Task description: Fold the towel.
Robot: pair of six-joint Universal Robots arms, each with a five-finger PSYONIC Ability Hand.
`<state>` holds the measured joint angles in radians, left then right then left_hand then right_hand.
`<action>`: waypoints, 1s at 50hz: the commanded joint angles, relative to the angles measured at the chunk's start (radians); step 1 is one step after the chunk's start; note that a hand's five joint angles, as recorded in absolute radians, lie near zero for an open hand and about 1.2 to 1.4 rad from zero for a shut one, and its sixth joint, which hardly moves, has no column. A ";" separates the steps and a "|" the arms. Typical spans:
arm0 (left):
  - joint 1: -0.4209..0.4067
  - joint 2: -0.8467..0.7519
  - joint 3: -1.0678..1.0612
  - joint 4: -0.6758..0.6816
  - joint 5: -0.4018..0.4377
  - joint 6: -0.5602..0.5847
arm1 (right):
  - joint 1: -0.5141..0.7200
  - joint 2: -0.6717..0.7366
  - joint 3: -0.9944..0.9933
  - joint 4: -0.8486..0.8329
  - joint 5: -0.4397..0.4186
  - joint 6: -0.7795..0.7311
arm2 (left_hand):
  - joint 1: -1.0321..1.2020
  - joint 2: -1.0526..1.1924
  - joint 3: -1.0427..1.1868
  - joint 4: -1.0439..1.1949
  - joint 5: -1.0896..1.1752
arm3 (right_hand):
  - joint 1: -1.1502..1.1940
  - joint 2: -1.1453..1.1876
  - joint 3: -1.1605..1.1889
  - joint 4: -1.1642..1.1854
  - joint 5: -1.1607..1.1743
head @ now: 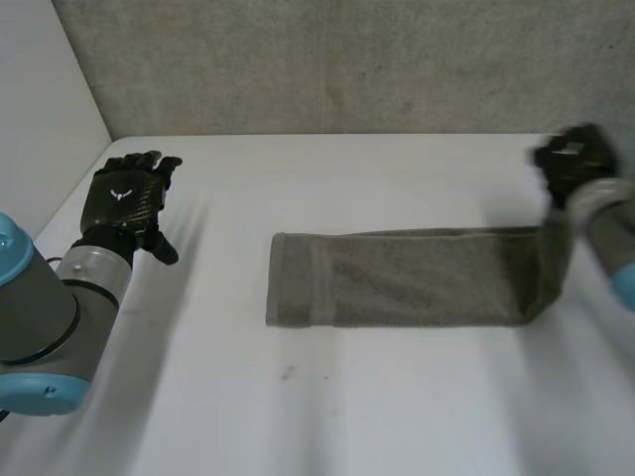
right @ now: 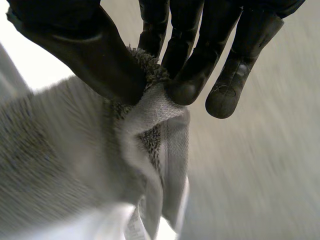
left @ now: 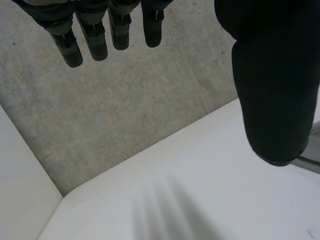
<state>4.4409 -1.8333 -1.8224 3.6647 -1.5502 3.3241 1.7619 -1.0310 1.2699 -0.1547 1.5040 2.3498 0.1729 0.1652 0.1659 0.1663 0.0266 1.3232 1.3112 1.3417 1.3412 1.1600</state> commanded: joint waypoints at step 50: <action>-0.179 -0.070 0.046 0.038 0.006 0.014 | 0.079 -0.058 0.378 -0.026 -0.206 0.408 | 0.049 0.057 0.056 0.056 0.021 | -1.006 -0.994 -1.025 -1.024 -1.018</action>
<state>4.3391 -1.8501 -1.8205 3.7050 -1.5433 3.3348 1.8929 -1.0966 1.5914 -0.1448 1.3331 2.7638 0.1763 0.1802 0.1801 0.1793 0.0266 0.2313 0.2460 0.2399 0.2565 0.0554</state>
